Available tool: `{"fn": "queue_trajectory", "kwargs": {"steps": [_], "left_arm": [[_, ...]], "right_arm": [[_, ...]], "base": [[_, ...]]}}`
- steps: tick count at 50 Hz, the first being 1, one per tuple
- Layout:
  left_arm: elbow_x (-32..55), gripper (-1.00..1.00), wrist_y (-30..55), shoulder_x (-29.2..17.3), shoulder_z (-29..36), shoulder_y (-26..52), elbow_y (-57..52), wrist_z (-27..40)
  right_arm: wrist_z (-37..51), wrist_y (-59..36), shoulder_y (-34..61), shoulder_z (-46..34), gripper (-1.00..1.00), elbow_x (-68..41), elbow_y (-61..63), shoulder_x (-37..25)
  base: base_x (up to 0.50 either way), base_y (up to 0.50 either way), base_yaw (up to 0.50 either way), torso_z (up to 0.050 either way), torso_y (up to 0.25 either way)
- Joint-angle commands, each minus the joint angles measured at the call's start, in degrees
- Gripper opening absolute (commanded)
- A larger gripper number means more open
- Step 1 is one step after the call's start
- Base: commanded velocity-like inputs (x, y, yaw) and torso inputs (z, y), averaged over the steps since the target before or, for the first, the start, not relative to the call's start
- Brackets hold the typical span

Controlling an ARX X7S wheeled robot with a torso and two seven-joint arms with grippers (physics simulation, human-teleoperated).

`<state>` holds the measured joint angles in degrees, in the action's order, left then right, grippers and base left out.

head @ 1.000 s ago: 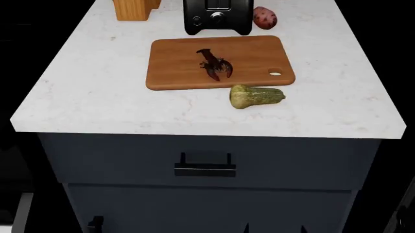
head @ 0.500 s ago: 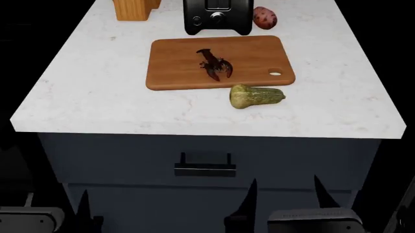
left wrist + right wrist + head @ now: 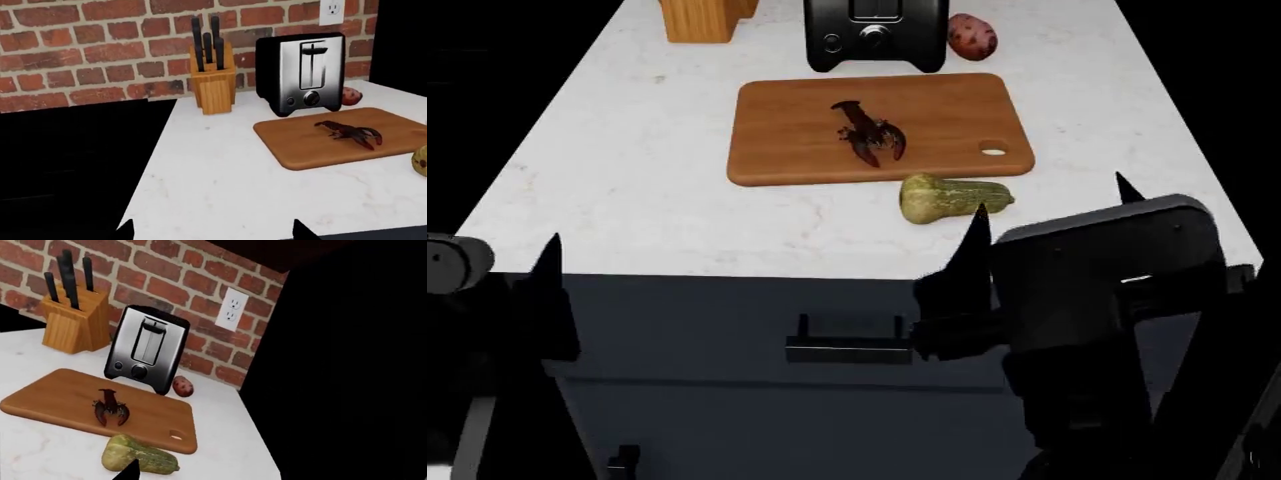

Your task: Clear the non-vegetable object off the cutting board and place the vegetables onto it.

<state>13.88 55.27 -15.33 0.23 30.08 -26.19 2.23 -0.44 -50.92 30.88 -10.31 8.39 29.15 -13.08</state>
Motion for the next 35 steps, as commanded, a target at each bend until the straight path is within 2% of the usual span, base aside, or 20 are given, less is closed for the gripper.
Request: {"fn": "queue_trajectory", "kwargs": {"steps": [1, 9, 18, 35], "left_arm": [[2.4, 1.00, 10.9, -0.2, -3.1, 12.7, 0.6, -3.1], [4.5, 1.00, 18.2, -1.8, -2.5, 23.9, 3.6, -4.7], [4.1, 1.00, 17.1, -2.8, -1.1, 32.0, 13.4, -6.1], [4.0, 1.00, 16.6, -3.2, -0.4, 35.2, 14.7, -5.9]], "right_arm": [[-6.6, -10.7, 14.3, -1.2, 1.00, 1.7, -1.0, -2.1], [-11.0, -15.5, 24.6, -0.1, 1.00, -1.4, -7.8, -1.7], [-12.9, -18.8, 33.0, 0.3, 1.00, -2.6, -13.8, -1.7], [-12.8, -17.7, 36.8, -1.2, 1.00, -2.4, -18.5, -2.7]], "base": [[0.00, 0.00, 0.00, 0.000, 0.000], [0.00, 0.00, 0.00, 0.000, 0.000], [0.03, 0.00, 0.00, 0.000, 0.000], [0.50, 0.00, 0.00, 0.000, 0.000]]}}
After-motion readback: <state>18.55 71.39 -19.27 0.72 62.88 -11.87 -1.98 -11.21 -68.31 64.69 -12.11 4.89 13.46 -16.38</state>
